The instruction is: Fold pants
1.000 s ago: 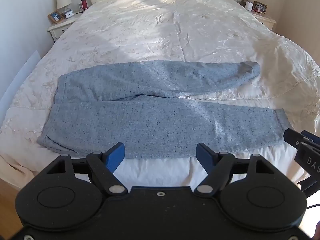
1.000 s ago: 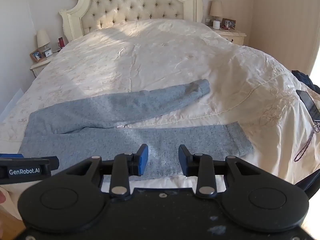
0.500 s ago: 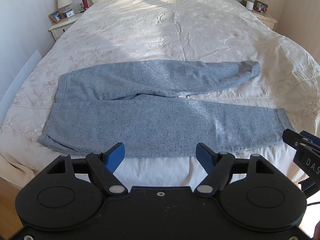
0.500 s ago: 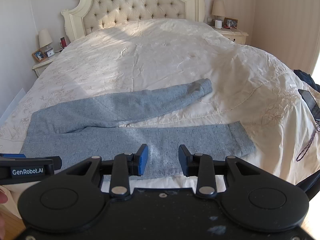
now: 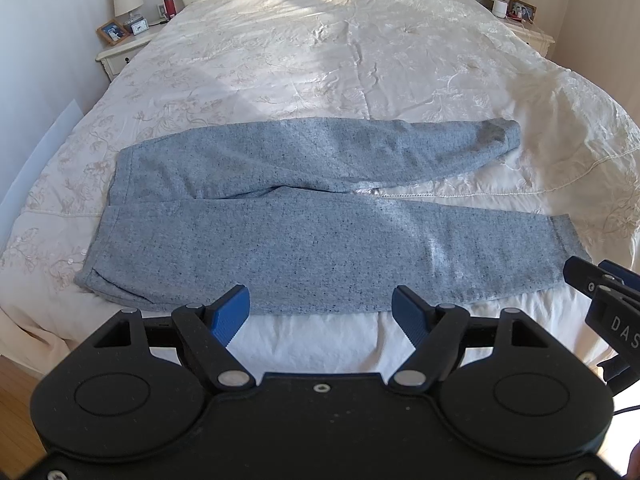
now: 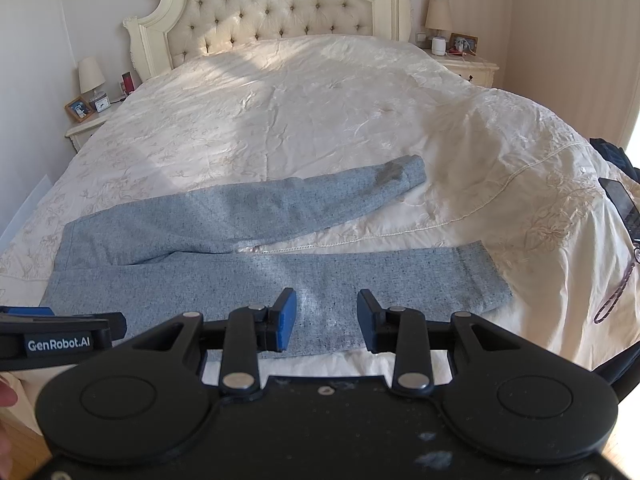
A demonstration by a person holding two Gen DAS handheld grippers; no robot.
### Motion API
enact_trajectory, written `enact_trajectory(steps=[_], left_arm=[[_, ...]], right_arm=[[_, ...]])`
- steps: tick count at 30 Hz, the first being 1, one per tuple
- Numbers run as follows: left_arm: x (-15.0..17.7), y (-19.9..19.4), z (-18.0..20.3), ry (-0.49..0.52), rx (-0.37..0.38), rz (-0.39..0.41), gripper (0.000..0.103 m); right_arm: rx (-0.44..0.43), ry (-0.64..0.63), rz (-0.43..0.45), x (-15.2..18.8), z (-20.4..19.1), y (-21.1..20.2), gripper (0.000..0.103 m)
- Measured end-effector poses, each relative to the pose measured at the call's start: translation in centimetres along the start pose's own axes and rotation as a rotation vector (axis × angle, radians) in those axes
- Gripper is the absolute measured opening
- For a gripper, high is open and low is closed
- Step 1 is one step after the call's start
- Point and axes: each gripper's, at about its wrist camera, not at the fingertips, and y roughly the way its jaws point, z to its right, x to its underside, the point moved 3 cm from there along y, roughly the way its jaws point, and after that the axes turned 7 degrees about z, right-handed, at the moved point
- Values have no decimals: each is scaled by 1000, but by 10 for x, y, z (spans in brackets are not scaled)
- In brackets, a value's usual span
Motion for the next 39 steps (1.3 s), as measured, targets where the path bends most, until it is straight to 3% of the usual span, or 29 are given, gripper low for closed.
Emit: enact_trajectory(steps=[28,39], left_arm=[[1,2,-1,-10,-18,-12,78],[1,16,-18,-22,-49,-82,78]], right_arm=[[-29,-9,-27,-2,-1,3,36],[-15,-1,-114,3,-10,24,36]])
